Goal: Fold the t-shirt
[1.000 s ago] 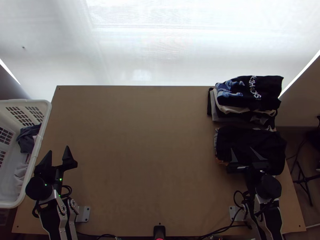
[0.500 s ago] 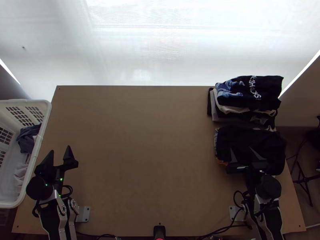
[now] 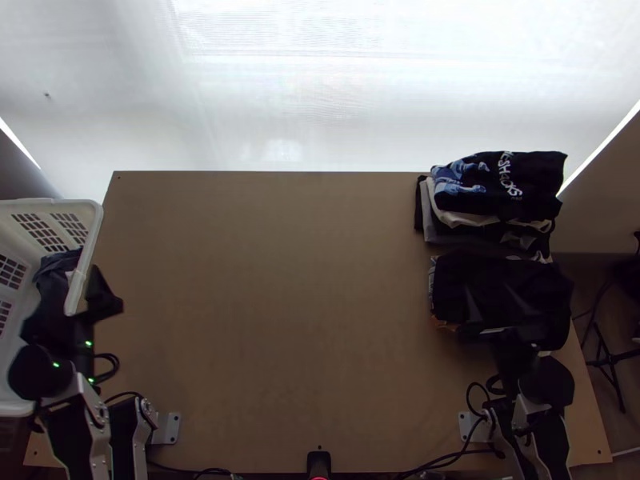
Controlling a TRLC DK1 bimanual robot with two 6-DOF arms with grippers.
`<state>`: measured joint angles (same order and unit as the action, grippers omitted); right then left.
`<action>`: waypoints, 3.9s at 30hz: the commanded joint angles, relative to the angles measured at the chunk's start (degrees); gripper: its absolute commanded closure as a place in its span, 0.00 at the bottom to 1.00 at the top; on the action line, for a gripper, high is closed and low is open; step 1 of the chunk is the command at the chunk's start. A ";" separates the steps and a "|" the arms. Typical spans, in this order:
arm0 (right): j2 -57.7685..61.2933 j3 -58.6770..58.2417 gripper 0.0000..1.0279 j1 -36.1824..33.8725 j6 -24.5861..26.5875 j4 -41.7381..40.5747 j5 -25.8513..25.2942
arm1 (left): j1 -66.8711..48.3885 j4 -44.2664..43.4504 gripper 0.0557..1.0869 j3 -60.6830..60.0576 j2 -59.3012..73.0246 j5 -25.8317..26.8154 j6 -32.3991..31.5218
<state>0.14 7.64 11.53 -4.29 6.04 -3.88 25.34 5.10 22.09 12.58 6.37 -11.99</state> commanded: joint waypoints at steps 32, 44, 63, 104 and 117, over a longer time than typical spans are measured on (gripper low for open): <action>61.29 65.49 0.04 2.09 -8.01 40.36 0.10 | 44.35 55.28 0.05 74.68 98.52 -4.79 1.27; 59.54 66.28 0.04 2.18 -6.96 45.20 0.01 | 43.04 35.68 0.05 66.16 113.98 -12.17 6.28; 57.07 67.42 0.04 2.71 -6.69 49.68 -0.08 | 41.54 24.87 0.05 74.51 129.89 -15.51 12.25; 56.11 70.94 0.04 0.34 -6.96 48.27 -0.16 | 38.55 42.80 0.96 104.92 87.70 12.35 -3.92; 54.17 66.19 0.04 -2.39 -5.72 44.85 -0.08 | 27.74 48.86 0.96 105.18 68.81 25.09 -10.86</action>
<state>54.98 75.75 10.31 -10.44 52.56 -4.05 60.36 49.12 127.26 89.62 27.22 -21.04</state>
